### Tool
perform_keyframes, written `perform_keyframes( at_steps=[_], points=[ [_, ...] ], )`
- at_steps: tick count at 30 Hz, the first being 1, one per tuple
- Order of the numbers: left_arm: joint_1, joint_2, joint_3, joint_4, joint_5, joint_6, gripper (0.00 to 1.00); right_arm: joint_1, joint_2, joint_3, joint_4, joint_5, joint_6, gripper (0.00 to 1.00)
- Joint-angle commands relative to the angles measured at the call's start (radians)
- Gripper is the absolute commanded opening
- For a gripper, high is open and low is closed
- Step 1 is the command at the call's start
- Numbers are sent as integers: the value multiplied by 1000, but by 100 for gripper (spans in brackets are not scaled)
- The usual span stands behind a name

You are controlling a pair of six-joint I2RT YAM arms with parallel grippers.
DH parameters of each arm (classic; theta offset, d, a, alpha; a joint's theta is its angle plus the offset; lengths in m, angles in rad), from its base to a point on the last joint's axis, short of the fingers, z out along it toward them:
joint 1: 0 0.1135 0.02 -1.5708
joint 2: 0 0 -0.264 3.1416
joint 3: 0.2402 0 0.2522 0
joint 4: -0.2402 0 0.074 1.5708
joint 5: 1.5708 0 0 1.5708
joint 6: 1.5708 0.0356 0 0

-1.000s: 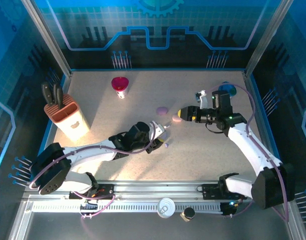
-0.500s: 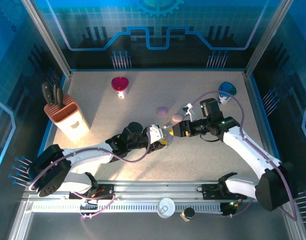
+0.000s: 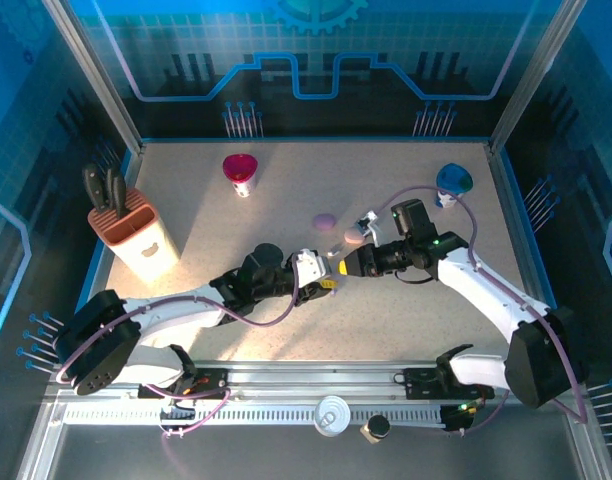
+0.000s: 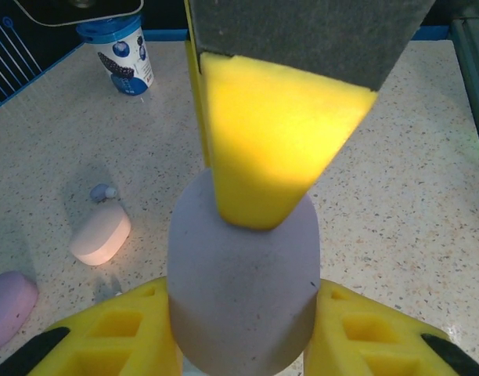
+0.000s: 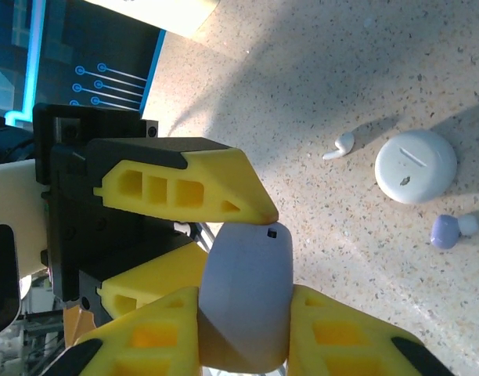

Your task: Insert the wireless bluetooth earbuds into the charging case

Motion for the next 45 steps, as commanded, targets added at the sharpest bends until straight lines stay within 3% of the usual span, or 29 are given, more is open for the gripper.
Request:
perform_keyframes(
  at_steps=[1, 5, 9, 11, 14, 20, 27, 31, 45],
  points=[
    [8, -5, -17, 104, 14, -16, 43, -4, -10, -4, -1, -1, 22, 16],
    [74, 15, -93, 351, 65, -176, 72, -32, -44, -36, 113, -73, 119, 14],
    [120, 56, -155, 634, 120, -318, 96, -70, -90, -111, 366, -176, 348, 12],
    [126, 85, -166, 747, 121, -366, 99, -76, -104, -151, 539, -220, 496, 12],
    [131, 148, -174, 922, 131, -407, 98, -79, -114, -202, 802, -245, 701, 12],
    [133, 163, -125, 926, 167, -362, 96, -95, -90, -300, 1250, -242, 1081, 10],
    [135, 204, -60, 926, 189, -328, 94, -128, -22, -383, 1603, -216, 1324, 9],
    [138, 230, -19, 925, 217, -339, 88, -139, 55, -414, 1843, -195, 1475, 9],
    [145, 286, 50, 925, 308, -368, 64, -147, 51, -442, 1867, -204, 1491, 8]
  ],
)
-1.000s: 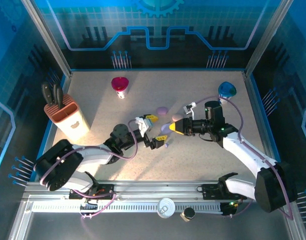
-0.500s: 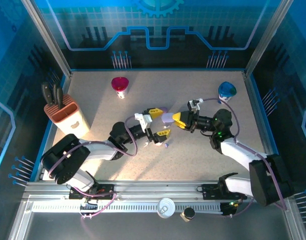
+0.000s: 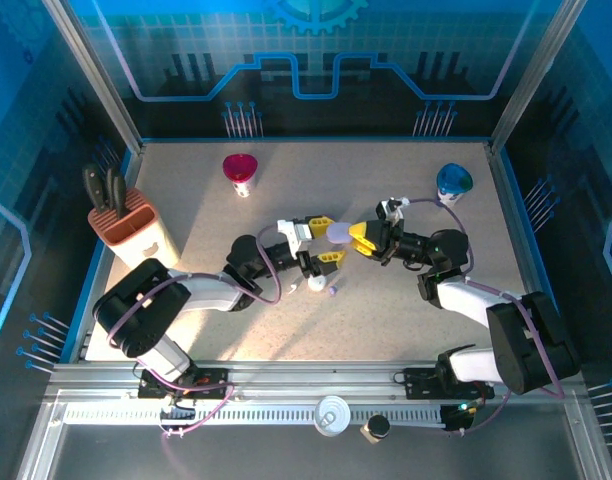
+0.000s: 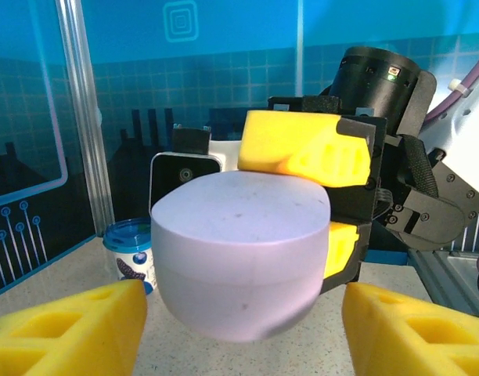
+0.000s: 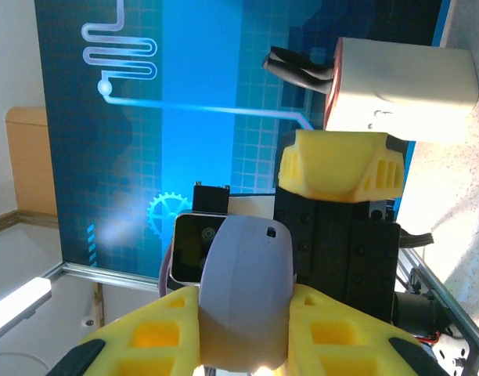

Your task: Insert the wireless bluetooth earbuds into the charging case

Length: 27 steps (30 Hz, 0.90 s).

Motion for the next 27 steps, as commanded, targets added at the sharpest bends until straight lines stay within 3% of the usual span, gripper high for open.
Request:
perform_keyframes(
  at_steps=[1, 11, 15, 27],
  points=[
    [7, 9, 41, 35, 56, -16, 63, -14, -15, -20, 57, -3, 6, 9],
    [9, 22, 58, 35, 95, -39, 52, -18, -14, -16, 57, -3, 0, 8],
    [8, 29, 55, 36, 98, -31, 59, -18, -19, -13, 57, -2, 4, 8],
    [8, 24, 62, 35, 105, -43, 49, -23, 5, -24, 56, -7, -12, 8]
  ],
)
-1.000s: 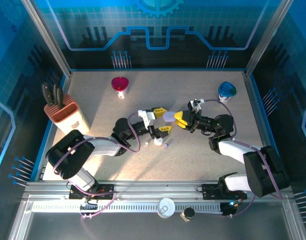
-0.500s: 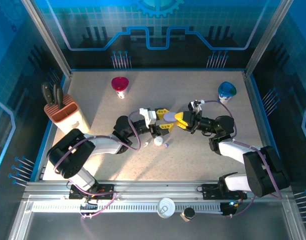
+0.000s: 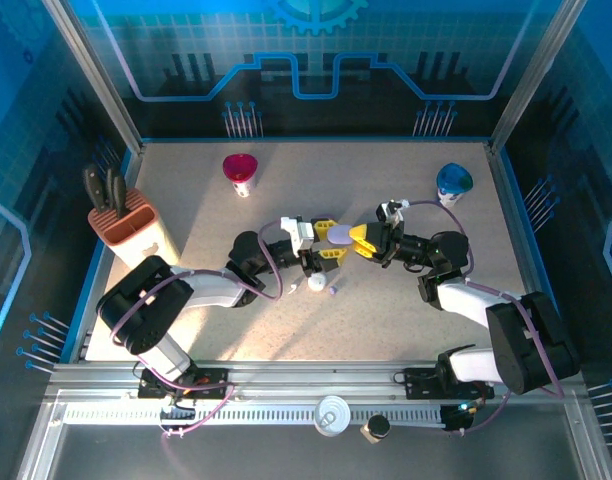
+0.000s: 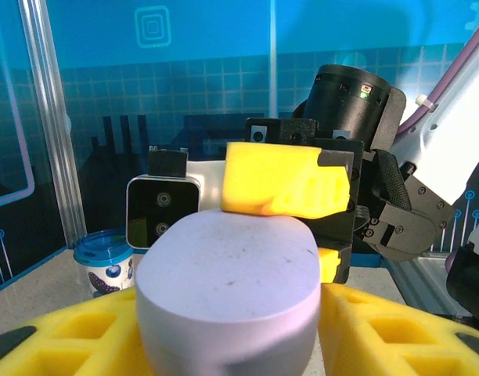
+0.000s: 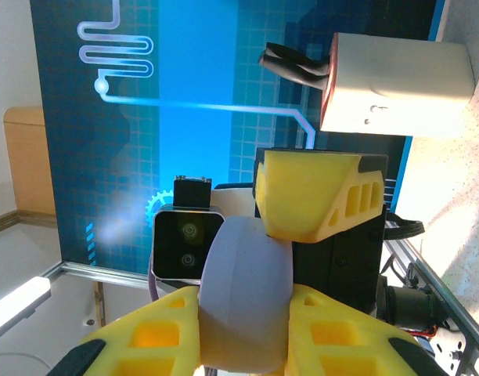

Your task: Insert the wireless bluetooth earbuds into the charging case

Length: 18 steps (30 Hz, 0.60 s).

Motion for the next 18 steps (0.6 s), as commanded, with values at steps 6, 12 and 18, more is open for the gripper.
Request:
perform_keyframes(
  at_steps=[6, 12, 18],
  points=[
    [5, 13, 31, 29, 45, -25, 38, -21, 13, -16, 37, -1, -26, 10],
    [10, 10, 23, 28, 57, -19, 36, -57, -31, -27, -102, 3, -160, 49],
    [25, 2, -9, 24, 62, -22, 34, -109, -210, 18, -570, 6, -537, 70]
  ],
)
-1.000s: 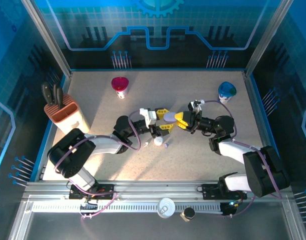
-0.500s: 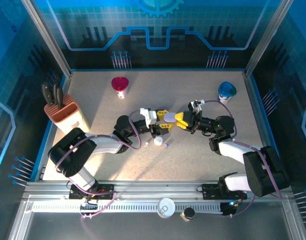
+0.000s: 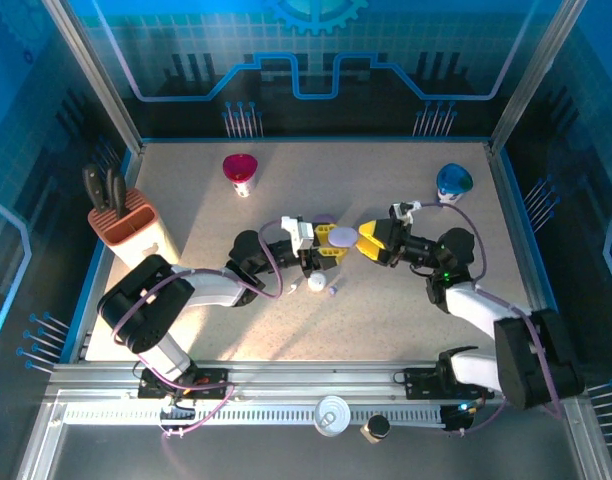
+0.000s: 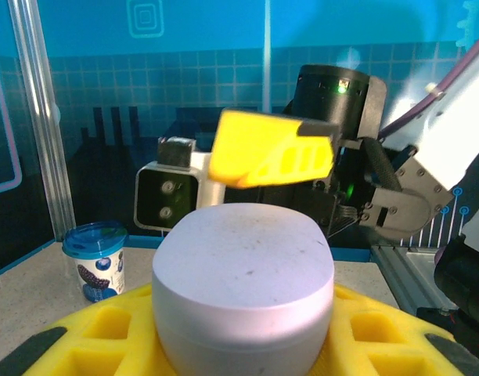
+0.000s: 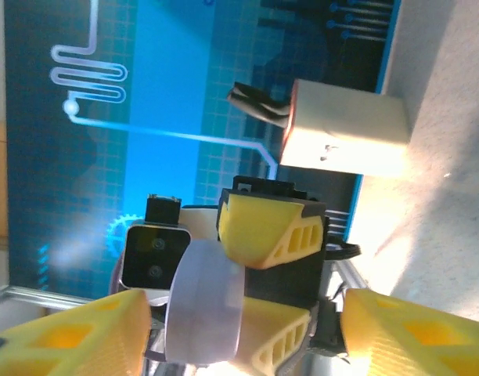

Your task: Insert the wireless bluetooth earbuds into the charging case

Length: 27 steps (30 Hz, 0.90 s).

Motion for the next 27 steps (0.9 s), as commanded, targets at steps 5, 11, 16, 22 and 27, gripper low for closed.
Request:
perform_keyframes(
  at_steps=[5, 11, 16, 22, 27],
  points=[
    [18, -31, -28, -14, 77, 13, 35, -24, -254, 228, -975, 72, -890, 81],
    [19, -39, -28, -30, 149, -8, 36, 120, -276, 451, -1412, 263, -1488, 93],
    [20, -41, -22, -20, 174, -41, 35, 315, -274, 516, -1500, 490, -1802, 96],
    [19, -49, -31, -5, 180, -32, 35, 348, -220, 534, -1477, 580, -1819, 96],
    [20, -56, -35, -7, 187, -24, 36, 344, -224, 536, -1460, 648, -1801, 96]
  ],
)
